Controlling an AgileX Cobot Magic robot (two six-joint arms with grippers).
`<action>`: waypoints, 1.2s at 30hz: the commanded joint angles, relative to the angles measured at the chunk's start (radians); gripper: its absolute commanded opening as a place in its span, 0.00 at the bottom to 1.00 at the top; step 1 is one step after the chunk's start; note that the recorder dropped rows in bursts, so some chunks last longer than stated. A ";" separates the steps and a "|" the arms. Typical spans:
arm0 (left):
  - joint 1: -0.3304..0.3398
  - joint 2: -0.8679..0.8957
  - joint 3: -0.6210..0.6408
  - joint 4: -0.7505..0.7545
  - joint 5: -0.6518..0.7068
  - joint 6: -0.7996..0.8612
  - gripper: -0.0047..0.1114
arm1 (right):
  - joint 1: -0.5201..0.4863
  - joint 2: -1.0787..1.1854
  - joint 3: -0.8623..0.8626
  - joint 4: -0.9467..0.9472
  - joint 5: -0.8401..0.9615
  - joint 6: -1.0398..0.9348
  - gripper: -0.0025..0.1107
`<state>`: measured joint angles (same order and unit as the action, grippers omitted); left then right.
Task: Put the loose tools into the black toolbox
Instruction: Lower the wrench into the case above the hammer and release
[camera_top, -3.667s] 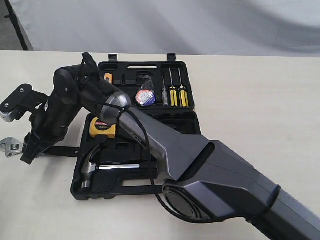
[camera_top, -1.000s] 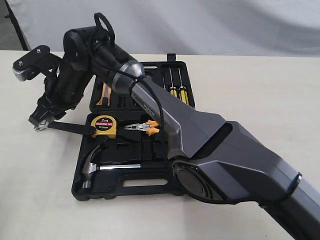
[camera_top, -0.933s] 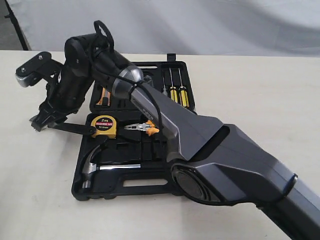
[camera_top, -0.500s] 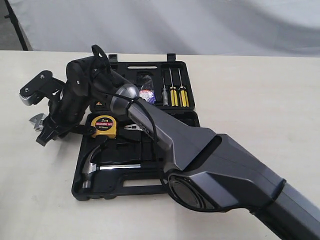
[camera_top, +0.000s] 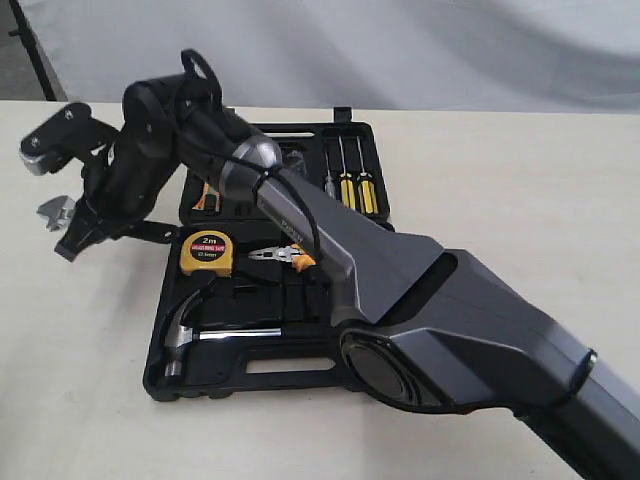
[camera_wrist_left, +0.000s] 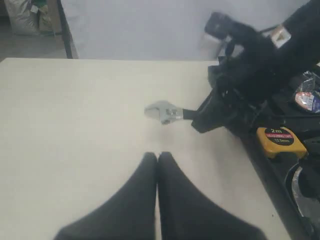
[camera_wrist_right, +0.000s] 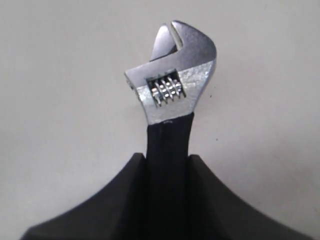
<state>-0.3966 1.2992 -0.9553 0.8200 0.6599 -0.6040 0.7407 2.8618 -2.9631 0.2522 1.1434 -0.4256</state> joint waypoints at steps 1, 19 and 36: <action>0.003 -0.008 0.009 -0.014 -0.017 -0.010 0.05 | -0.014 -0.081 -0.002 0.009 0.078 0.012 0.02; 0.003 -0.008 0.009 -0.014 -0.017 -0.010 0.05 | -0.069 -0.328 0.146 0.065 0.078 0.216 0.02; 0.003 -0.008 0.009 -0.014 -0.017 -0.010 0.05 | -0.161 -0.956 1.383 -0.022 -0.186 -0.297 0.02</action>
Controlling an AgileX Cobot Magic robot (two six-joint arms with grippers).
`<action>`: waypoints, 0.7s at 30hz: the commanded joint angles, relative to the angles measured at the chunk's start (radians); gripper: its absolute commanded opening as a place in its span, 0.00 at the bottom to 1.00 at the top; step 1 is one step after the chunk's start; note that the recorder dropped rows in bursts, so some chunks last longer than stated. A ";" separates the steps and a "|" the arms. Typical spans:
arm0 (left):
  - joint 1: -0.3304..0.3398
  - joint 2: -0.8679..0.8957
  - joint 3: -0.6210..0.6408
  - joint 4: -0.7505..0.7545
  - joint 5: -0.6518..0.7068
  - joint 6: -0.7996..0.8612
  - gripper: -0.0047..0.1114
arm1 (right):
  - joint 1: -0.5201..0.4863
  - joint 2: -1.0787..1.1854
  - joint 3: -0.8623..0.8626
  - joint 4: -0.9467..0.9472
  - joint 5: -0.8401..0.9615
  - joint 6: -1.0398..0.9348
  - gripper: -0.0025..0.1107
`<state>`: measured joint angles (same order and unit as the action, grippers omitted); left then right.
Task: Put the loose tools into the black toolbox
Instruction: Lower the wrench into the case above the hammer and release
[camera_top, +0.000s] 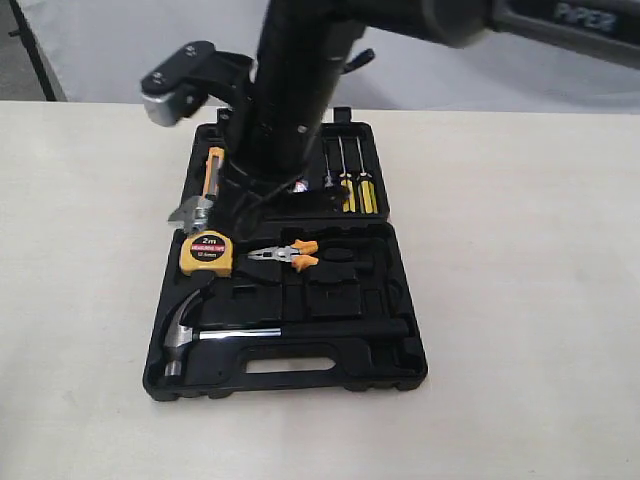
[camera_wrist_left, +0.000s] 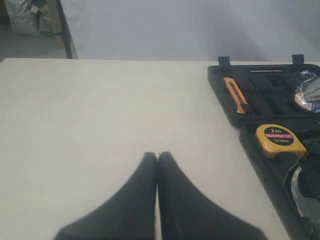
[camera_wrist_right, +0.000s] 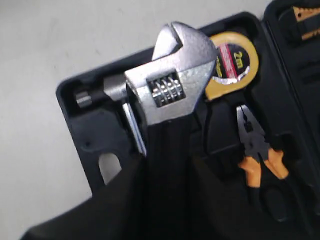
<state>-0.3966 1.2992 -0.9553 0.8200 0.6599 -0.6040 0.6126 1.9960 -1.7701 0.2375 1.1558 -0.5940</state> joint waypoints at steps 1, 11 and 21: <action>0.003 -0.008 0.009 -0.014 -0.017 -0.010 0.05 | -0.038 -0.095 0.233 -0.007 -0.225 -0.143 0.02; 0.003 -0.008 0.009 -0.014 -0.017 -0.010 0.05 | -0.055 -0.022 0.366 -0.026 -0.373 -0.254 0.02; 0.003 -0.008 0.009 -0.014 -0.017 -0.010 0.05 | -0.055 0.047 0.366 -0.030 -0.418 -0.300 0.02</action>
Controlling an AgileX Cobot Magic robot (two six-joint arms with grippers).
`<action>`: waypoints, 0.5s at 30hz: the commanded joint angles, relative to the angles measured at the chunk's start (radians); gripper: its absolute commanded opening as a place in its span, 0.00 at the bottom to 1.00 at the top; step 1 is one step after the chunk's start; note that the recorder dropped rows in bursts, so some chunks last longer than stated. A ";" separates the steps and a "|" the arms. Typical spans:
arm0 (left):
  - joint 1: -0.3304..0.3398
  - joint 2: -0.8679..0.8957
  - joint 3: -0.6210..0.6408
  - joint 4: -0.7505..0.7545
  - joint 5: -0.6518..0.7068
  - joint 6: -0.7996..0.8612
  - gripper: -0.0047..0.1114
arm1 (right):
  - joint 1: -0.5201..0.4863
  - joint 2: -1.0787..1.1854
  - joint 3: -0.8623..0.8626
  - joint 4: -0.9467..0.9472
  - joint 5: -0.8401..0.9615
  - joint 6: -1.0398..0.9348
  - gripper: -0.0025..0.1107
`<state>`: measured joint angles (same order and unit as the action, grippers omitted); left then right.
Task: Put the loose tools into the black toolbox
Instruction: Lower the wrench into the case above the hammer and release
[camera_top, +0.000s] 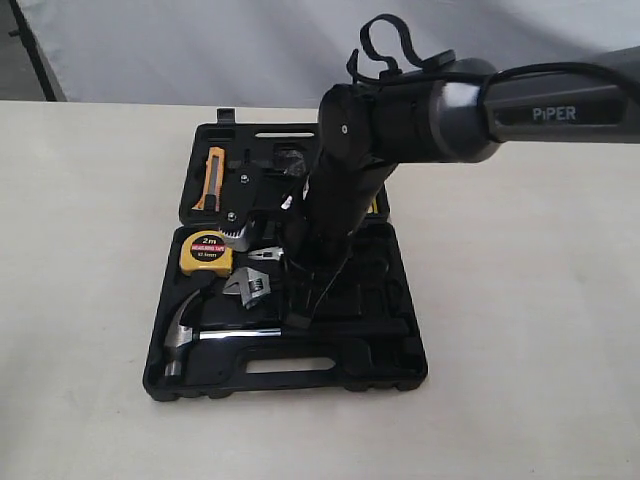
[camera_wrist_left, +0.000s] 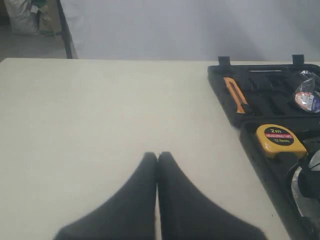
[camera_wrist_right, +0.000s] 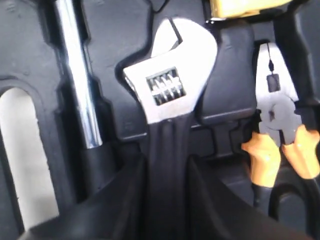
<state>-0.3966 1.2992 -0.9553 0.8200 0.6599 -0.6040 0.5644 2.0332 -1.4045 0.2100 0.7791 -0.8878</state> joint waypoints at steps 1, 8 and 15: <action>0.003 -0.008 0.009 -0.014 -0.017 -0.010 0.05 | -0.007 0.020 0.000 -0.003 -0.048 -0.006 0.02; 0.003 -0.008 0.009 -0.014 -0.017 -0.010 0.05 | -0.007 0.043 0.000 -0.036 -0.044 -0.006 0.33; 0.003 -0.008 0.009 -0.014 -0.017 -0.010 0.05 | -0.007 -0.020 -0.072 -0.036 -0.040 0.084 0.40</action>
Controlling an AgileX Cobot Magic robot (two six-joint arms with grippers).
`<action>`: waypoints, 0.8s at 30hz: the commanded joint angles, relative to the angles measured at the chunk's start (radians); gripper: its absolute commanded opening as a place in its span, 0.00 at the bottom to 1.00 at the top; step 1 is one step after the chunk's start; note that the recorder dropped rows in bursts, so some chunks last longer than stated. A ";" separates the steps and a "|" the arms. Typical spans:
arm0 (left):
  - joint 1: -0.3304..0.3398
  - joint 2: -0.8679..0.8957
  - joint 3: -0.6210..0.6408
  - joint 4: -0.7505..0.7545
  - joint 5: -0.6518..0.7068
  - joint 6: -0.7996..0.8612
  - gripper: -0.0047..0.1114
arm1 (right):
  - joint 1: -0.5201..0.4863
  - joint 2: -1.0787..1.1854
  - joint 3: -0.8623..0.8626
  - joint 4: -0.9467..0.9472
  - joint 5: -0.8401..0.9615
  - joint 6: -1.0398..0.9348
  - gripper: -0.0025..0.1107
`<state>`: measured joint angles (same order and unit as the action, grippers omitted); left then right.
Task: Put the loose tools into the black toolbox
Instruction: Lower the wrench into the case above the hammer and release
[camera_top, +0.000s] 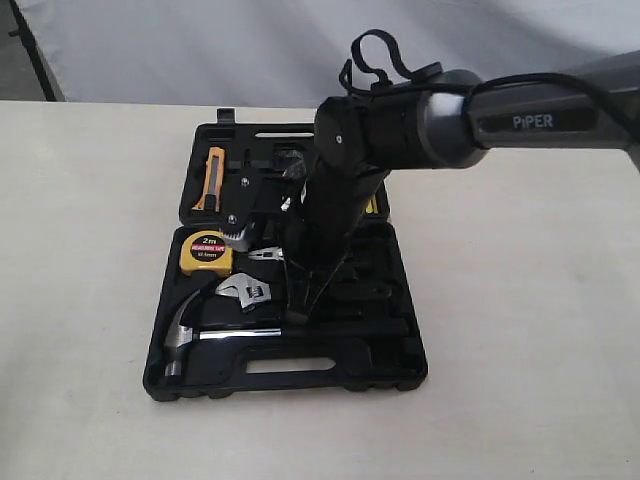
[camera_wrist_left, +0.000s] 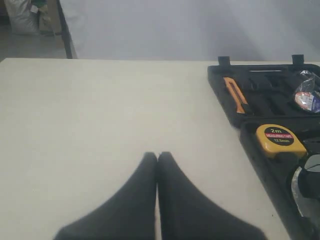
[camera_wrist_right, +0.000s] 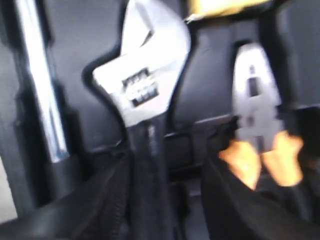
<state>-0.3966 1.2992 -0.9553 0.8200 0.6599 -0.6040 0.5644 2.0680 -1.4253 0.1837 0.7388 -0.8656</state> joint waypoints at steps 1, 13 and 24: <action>0.003 -0.008 0.009 -0.014 -0.017 -0.010 0.05 | -0.007 -0.072 -0.069 -0.009 0.001 0.093 0.36; 0.003 -0.008 0.009 -0.014 -0.017 -0.010 0.05 | -0.018 0.012 -0.091 -0.016 0.187 0.354 0.02; 0.003 -0.008 0.009 -0.014 -0.017 -0.010 0.05 | -0.018 0.080 -0.150 -0.013 0.238 0.402 0.02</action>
<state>-0.3966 1.2992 -0.9553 0.8200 0.6599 -0.6040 0.5500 2.1376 -1.5530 0.1820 0.9561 -0.4699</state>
